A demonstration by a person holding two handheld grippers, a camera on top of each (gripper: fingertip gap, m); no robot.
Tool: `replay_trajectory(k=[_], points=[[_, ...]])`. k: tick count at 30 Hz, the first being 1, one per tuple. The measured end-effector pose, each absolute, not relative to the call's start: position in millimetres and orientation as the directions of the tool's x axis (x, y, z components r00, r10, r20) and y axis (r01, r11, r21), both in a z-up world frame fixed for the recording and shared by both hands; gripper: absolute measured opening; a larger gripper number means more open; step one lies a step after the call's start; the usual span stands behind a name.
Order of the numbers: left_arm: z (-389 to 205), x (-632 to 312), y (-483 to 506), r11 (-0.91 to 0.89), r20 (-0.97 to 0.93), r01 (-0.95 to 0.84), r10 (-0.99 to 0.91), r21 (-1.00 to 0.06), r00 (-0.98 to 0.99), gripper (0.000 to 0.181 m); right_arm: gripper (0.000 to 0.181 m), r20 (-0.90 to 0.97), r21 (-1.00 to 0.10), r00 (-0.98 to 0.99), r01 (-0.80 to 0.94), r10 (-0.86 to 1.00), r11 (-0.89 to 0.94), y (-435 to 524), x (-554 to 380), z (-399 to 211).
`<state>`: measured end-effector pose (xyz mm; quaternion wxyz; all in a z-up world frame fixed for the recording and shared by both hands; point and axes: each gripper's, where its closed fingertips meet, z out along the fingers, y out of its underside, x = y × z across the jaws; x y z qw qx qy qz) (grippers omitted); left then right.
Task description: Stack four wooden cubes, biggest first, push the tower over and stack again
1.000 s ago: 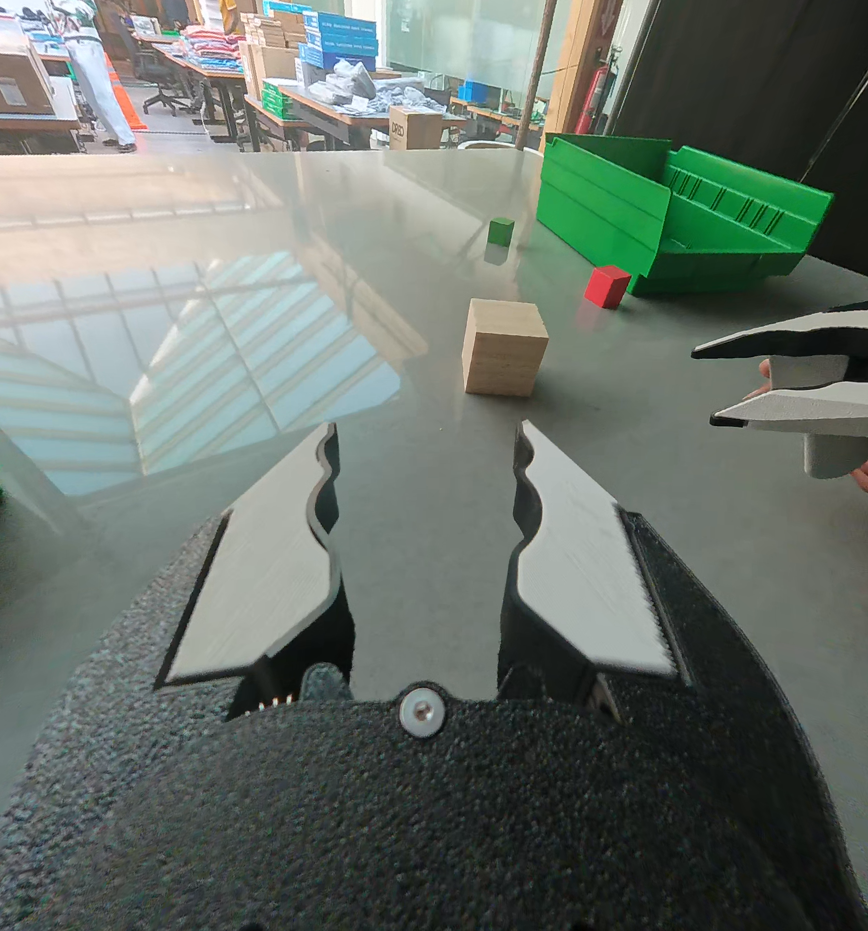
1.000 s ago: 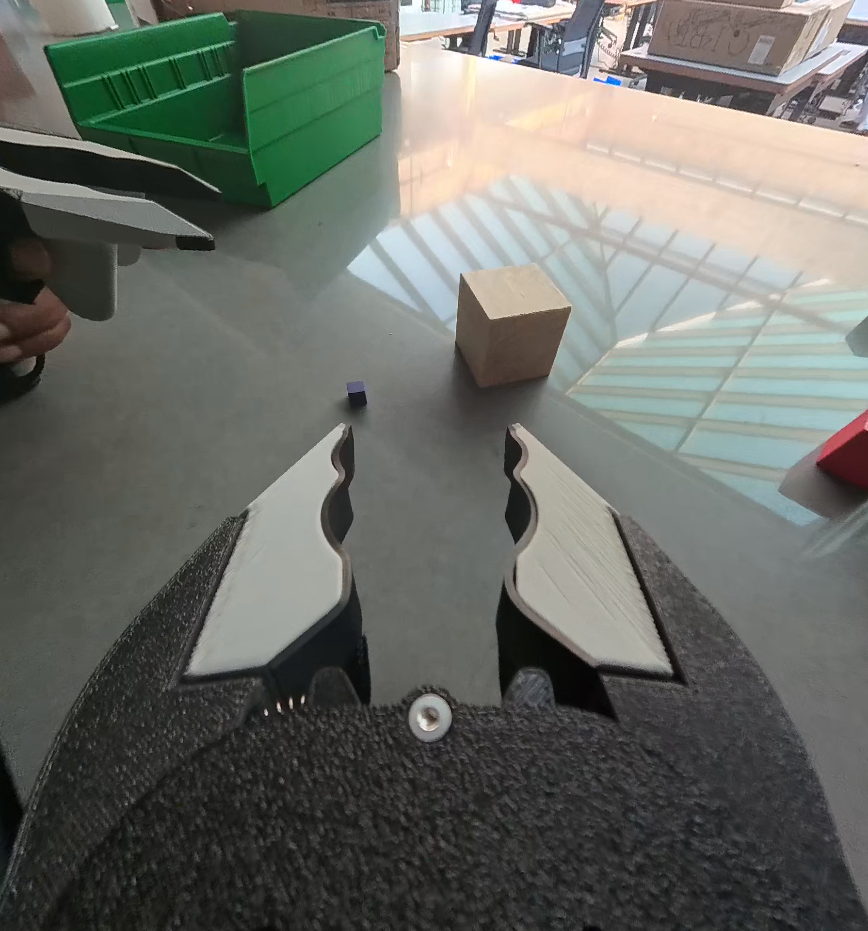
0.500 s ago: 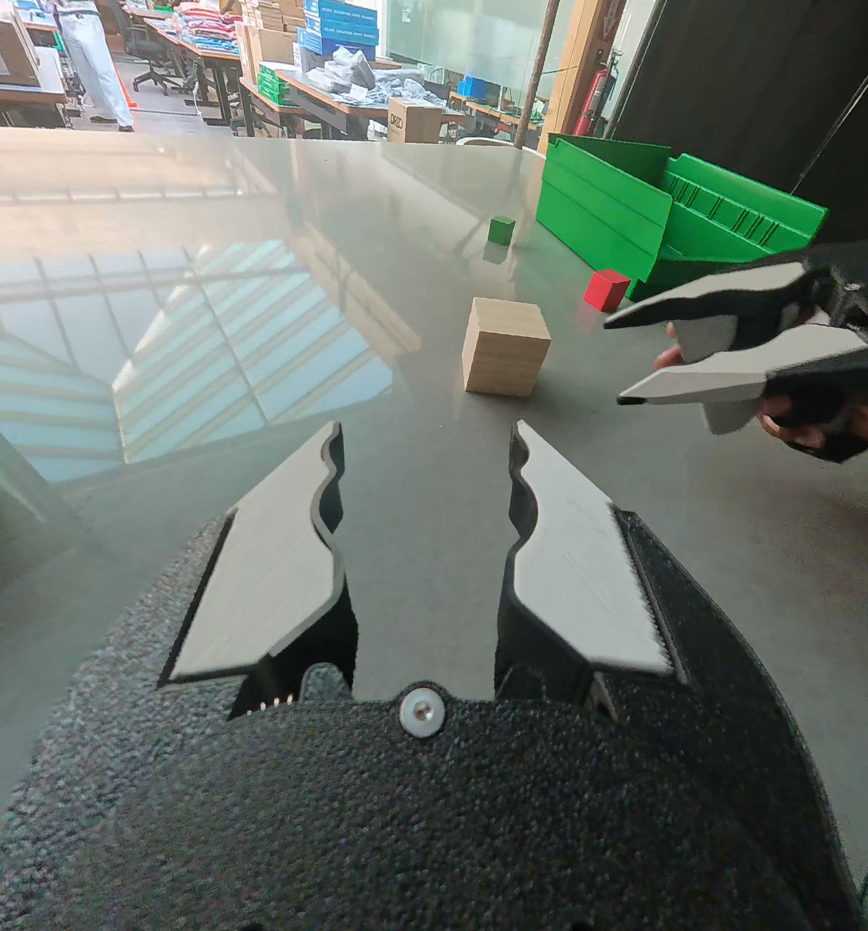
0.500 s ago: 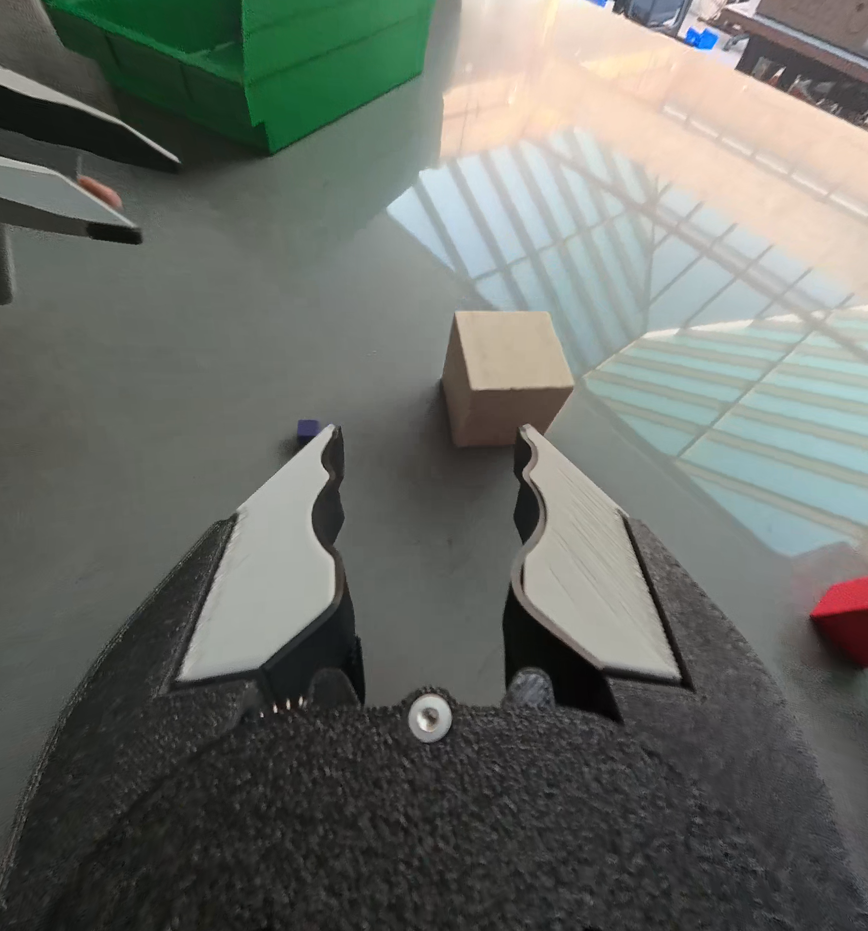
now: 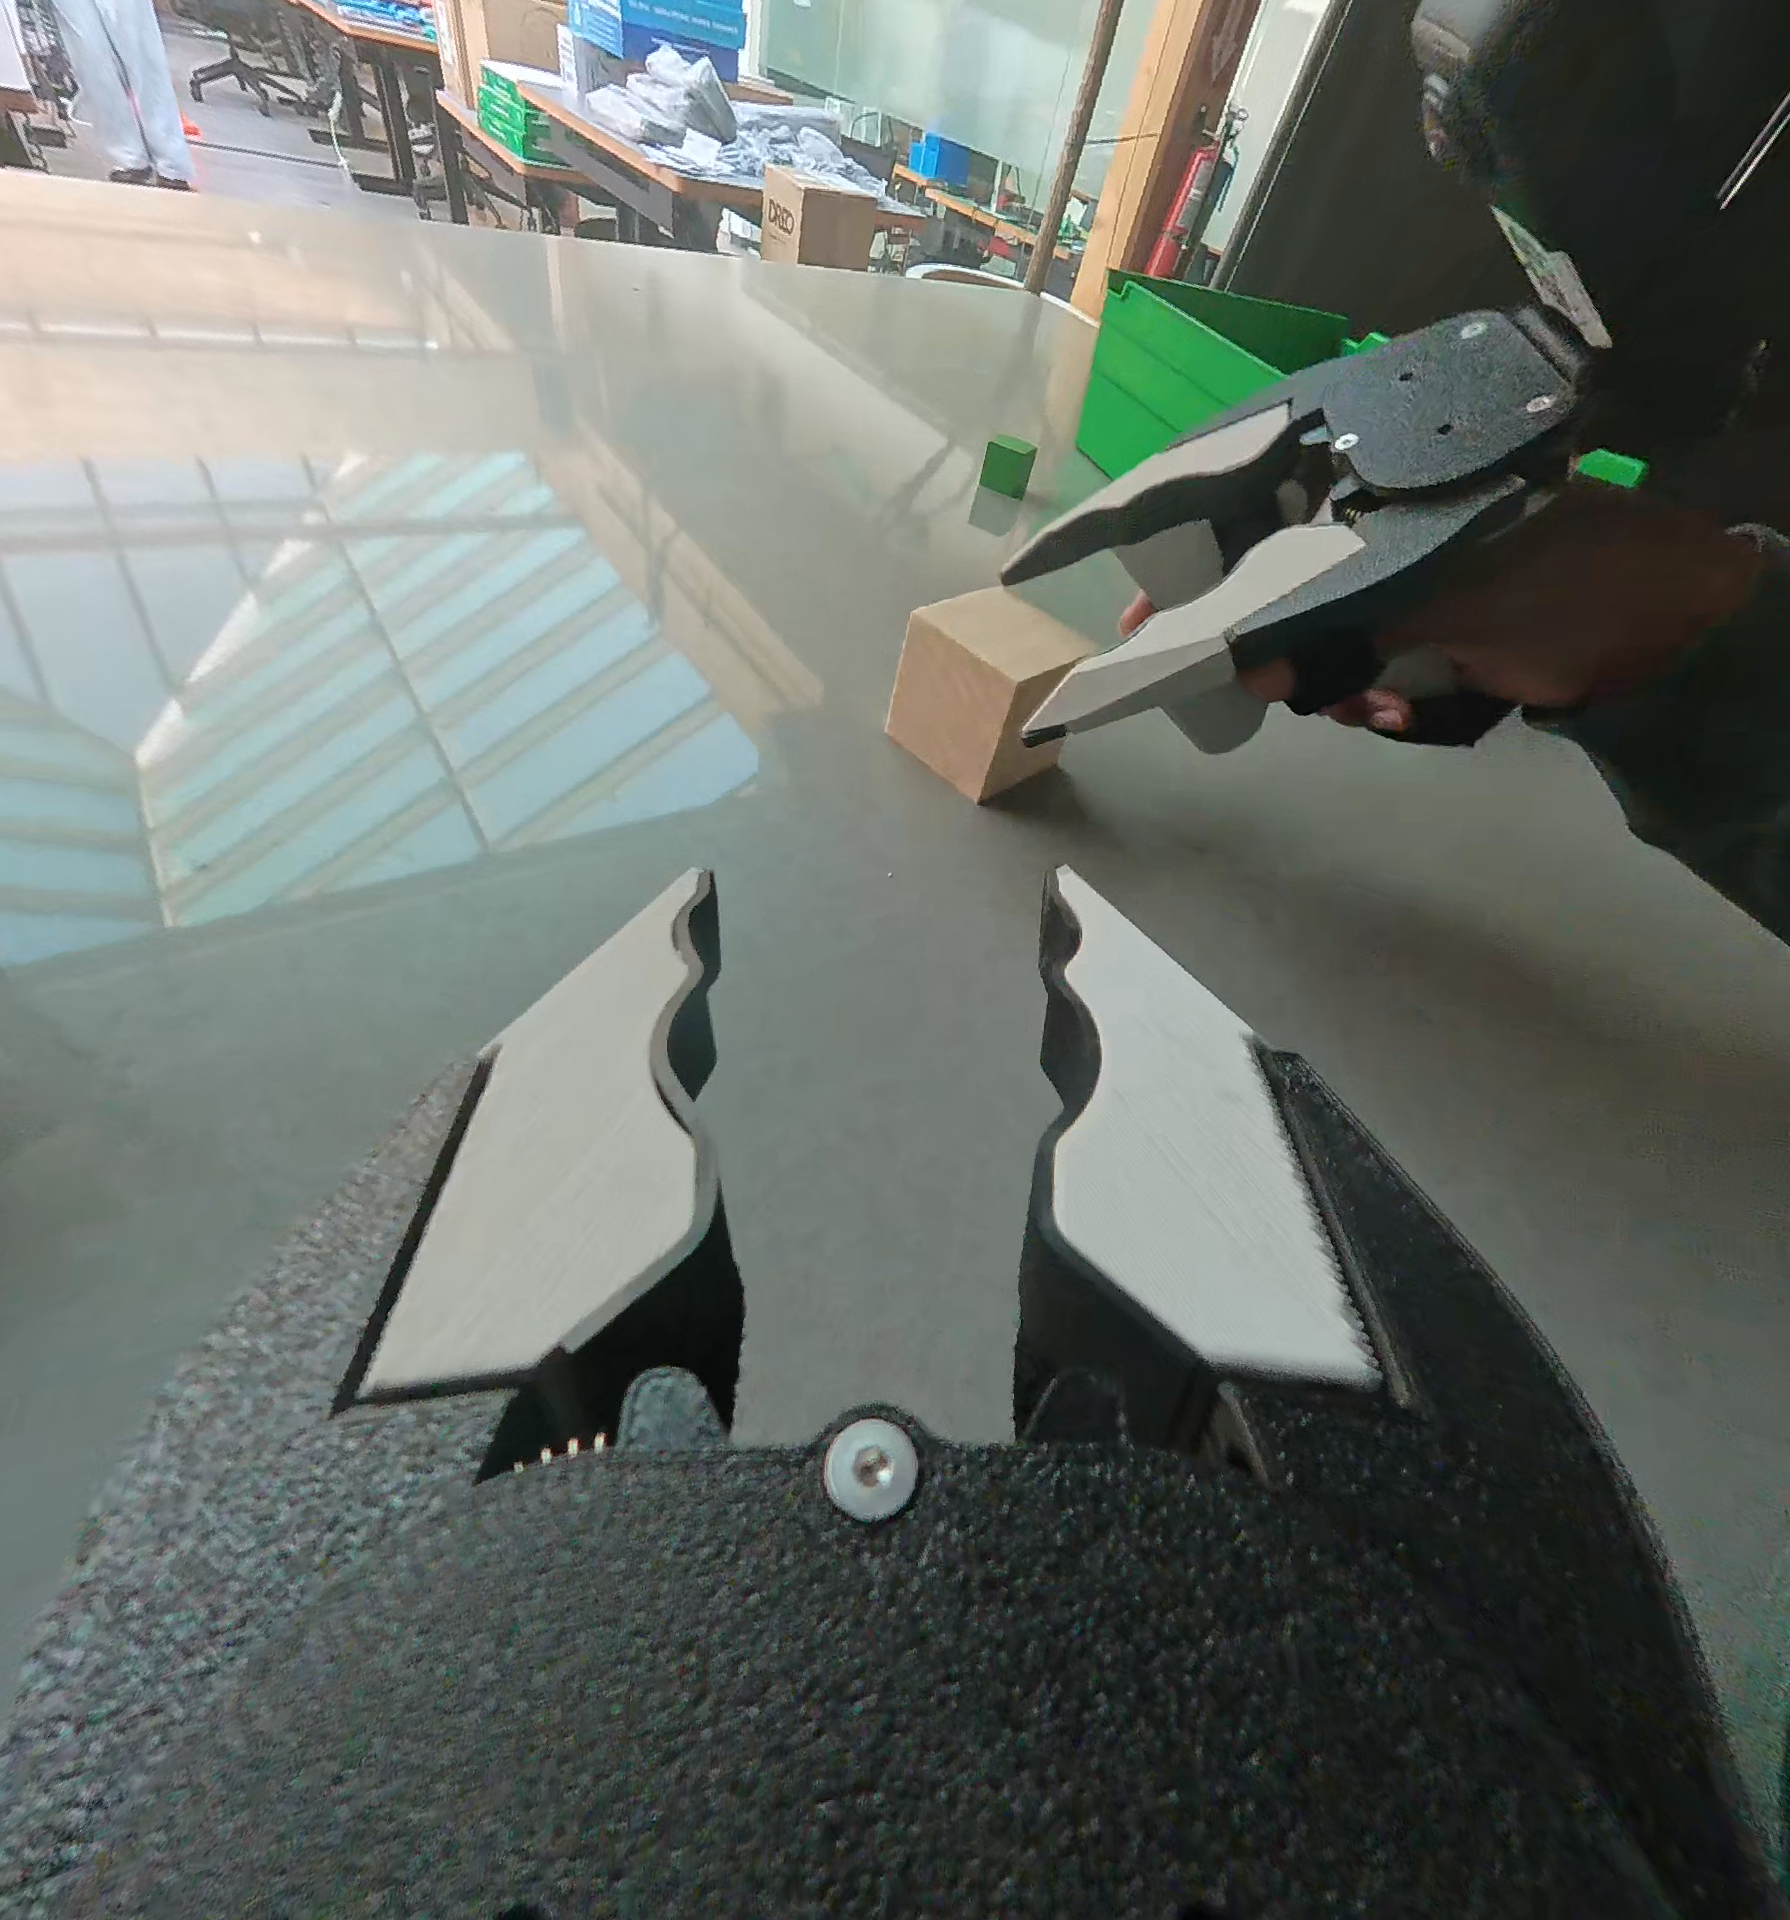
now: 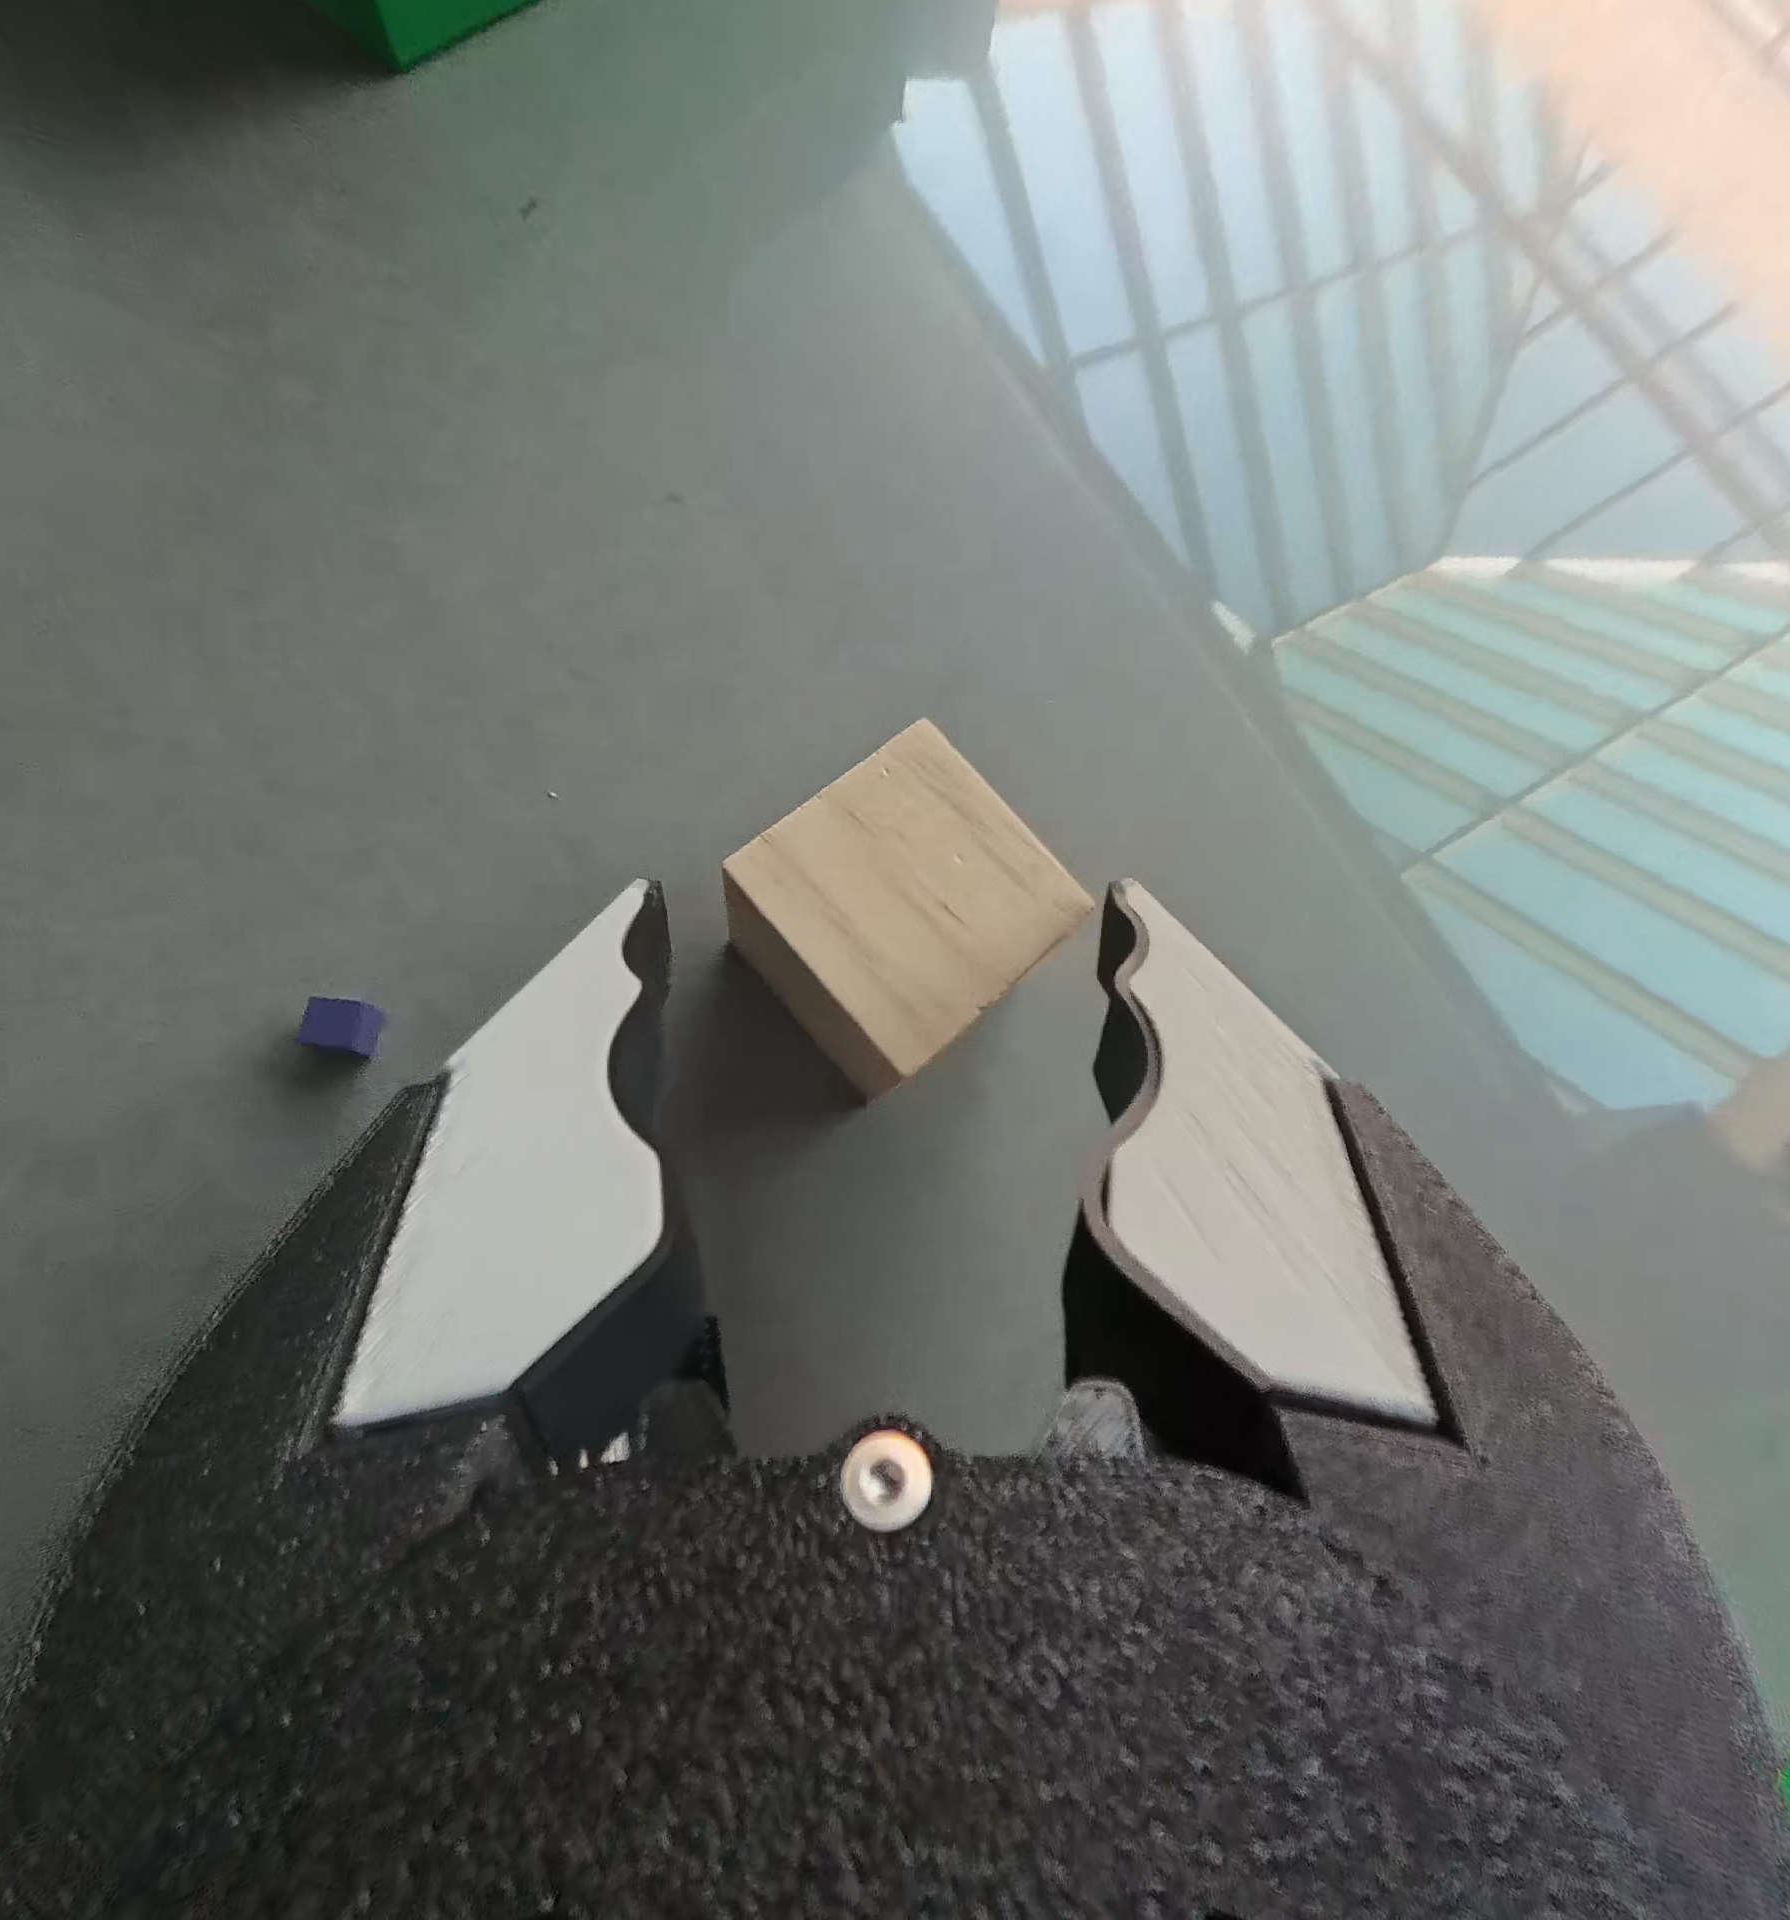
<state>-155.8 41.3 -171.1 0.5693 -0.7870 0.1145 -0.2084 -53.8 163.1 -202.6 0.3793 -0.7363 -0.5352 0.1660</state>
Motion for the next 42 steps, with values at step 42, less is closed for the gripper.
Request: replay_trajectory(k=[42], points=[[-156.8,-170.5,39.6,-0.263,0.245,0.147,-0.394,-0.954,0.886,0.059,0.063,0.266,-0.355,-0.212,0.885,0.941,0.299,173.3,-164.0,-224.1]])
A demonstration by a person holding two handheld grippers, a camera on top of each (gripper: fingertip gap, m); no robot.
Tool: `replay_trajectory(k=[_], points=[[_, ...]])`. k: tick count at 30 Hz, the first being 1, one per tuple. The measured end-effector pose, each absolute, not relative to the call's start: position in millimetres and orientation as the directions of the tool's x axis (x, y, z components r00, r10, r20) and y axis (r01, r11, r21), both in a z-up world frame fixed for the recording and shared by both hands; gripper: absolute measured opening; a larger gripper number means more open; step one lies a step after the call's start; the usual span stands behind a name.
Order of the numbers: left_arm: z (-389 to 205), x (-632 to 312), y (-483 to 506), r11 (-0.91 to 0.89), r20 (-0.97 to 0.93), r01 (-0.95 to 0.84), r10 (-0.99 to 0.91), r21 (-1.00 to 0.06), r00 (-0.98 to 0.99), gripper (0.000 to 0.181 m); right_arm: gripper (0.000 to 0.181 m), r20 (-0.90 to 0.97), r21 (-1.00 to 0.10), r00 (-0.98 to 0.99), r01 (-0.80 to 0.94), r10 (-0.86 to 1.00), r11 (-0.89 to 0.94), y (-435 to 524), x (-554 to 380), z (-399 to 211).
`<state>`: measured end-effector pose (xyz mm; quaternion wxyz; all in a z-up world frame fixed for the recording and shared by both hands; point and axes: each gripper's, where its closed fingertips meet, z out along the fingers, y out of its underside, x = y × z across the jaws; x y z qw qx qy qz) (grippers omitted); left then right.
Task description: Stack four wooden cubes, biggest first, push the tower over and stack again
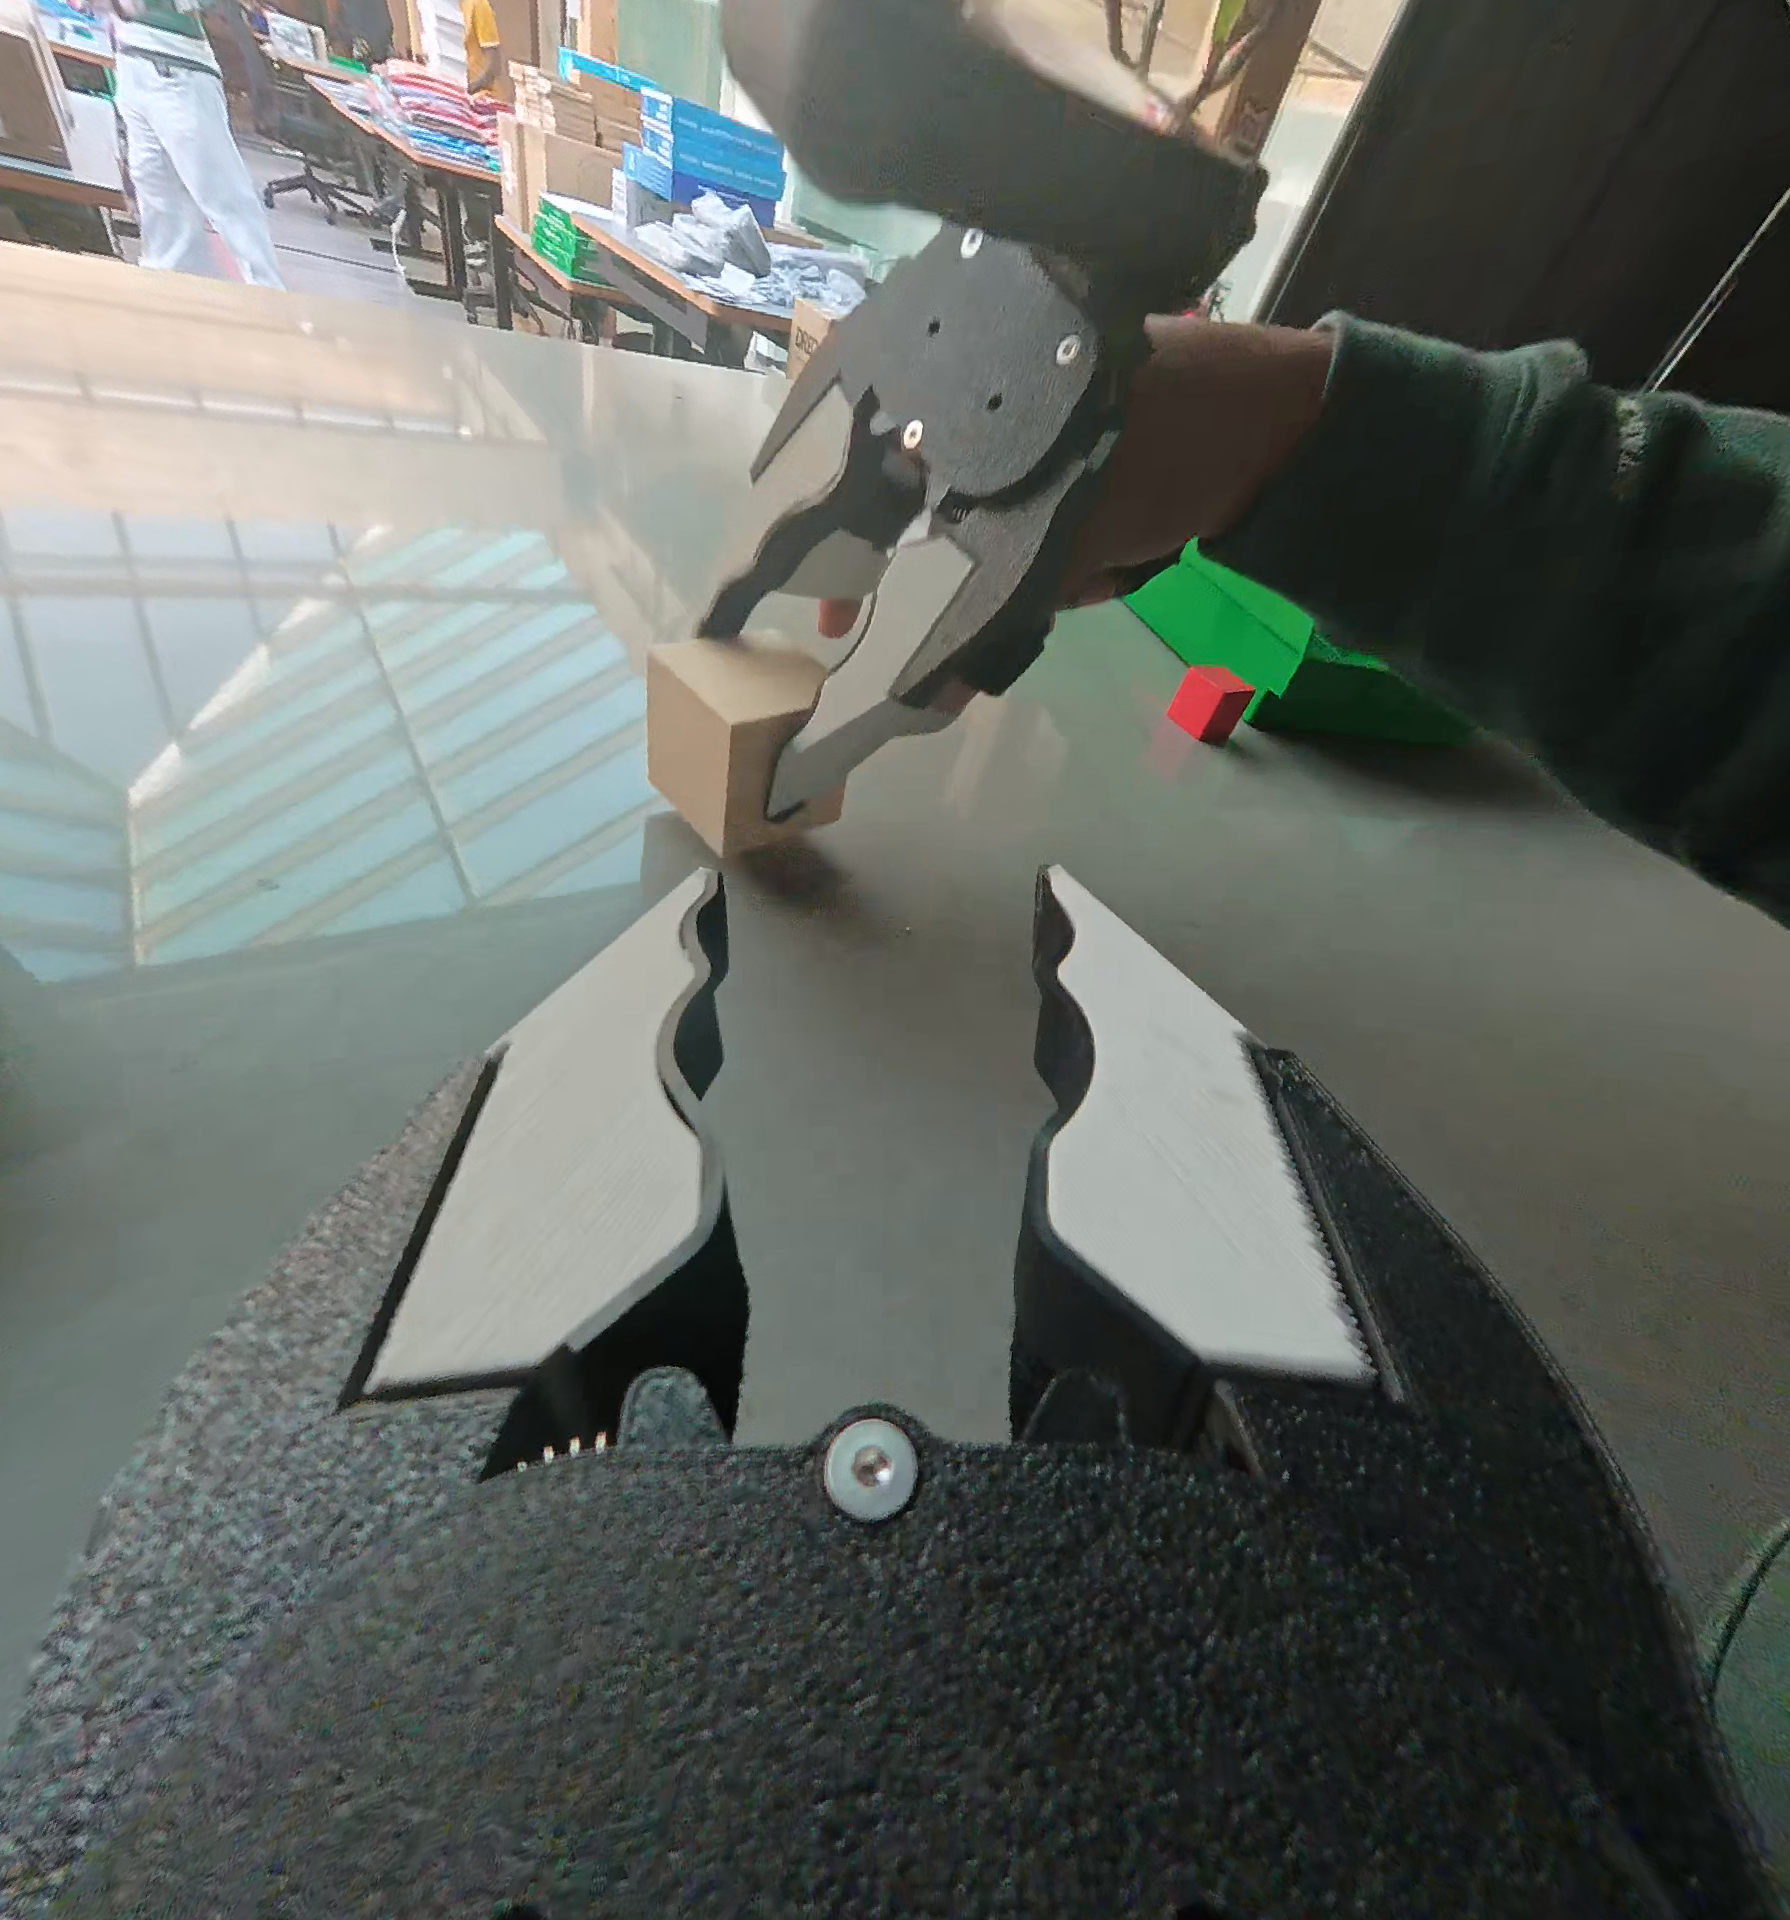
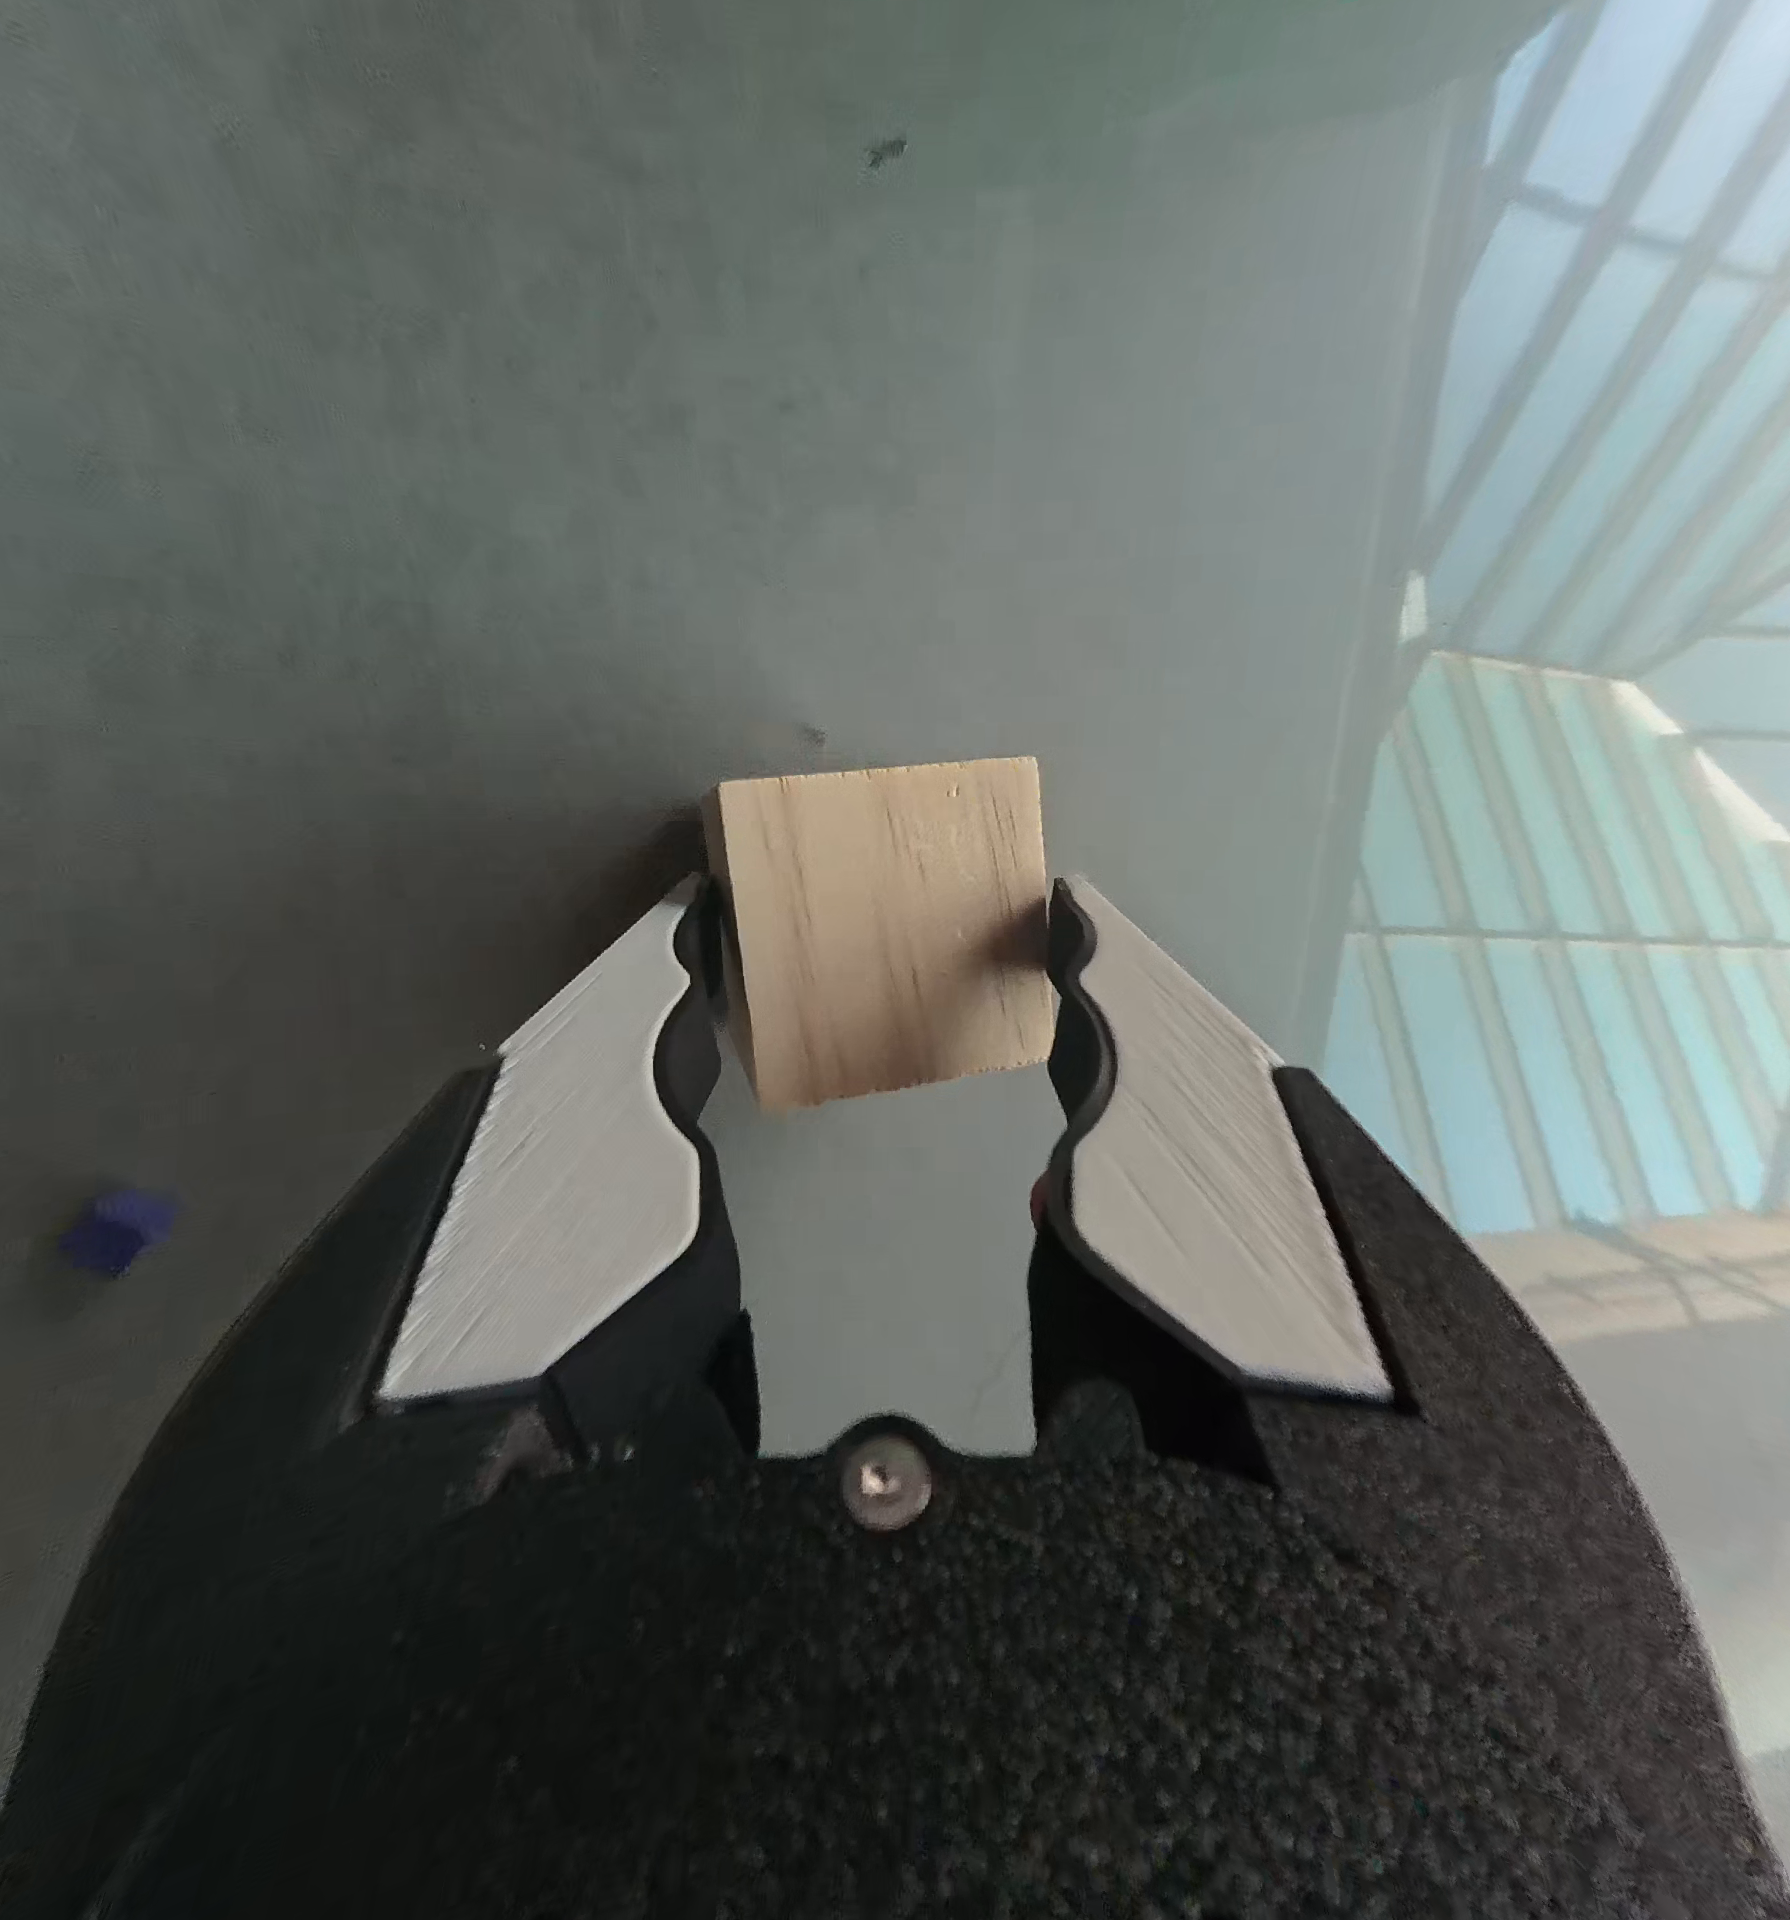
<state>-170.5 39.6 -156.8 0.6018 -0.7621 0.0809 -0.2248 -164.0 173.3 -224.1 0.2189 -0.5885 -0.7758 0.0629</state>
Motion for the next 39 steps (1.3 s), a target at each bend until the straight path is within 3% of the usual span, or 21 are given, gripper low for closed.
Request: replay_trajectory(k=[6,9,13,17,21,24,33,37,39], points=[[-154.9,-182.9,36.4,-0.249,0.248,0.161,-0.374,-0.955,0.894,0.058,0.065,0.29,-0.364,-0.196,0.882,0.937,0.298,172.3,-166.7,-227.1],[-155.2,-184.0,36.0,-0.248,0.238,0.15,-0.374,-0.957,0.896,0.058,0.079,0.313,-0.395,-0.159,0.875,0.936,0.281,178.0,-157.5,-213.2],[-157.2,-185.3,34.1,-0.25,0.209,0.12,-0.368,-0.961,0.906,0.058,0.074,0.317,-0.442,-0.1,0.864,0.943,0.241,195.3,-110.9,-175.9],[-158.7,-189.5,32.6,-0.249,0.177,0.09,-0.353,-0.964,0.919,0.058,0.064,0.312,-0.286,-0.142,0.929,0.939,0.235,217.3,-18.0,-169.9],[-158.9,-196.1,32.6,-0.252,0.145,0.059,-0.337,-0.966,0.93,0.058,0.067,0.244,-0.021,-0.183,0.981,0.952,0.194,229.2,86.3,-185.9],[-157.5,-200.2,33.1,-0.249,0.143,0.06,-0.329,-0.967,0.934,0.058,0.068,0.194,0.101,-0.187,0.98,0.963,0.171,229.3,133.6,-199.3],[-156.4,-197.0,34.8,-0.249,0.137,0.056,-0.322,-0.967,0.937,0.058,0.055,0.213,0.287,-0.228,0.944,0.95,0.162,247.1,155.9,-229.4],[-157.5,-202.7,30.2,-0.249,0.118,0.041,-0.303,-0.968,0.946,0.057,0.034,0.198,0.25,-0.202,0.957,0.959,0.15,243.5,149.2,-236.0],[-159.3,-205.7,27.7,-0.254,0.129,0.053,-0.296,-0.966,0.946,0.057,0.033,0.201,0.224,-0.198,0.963,0.959,0.151,240.3,142.6,-235.6]])
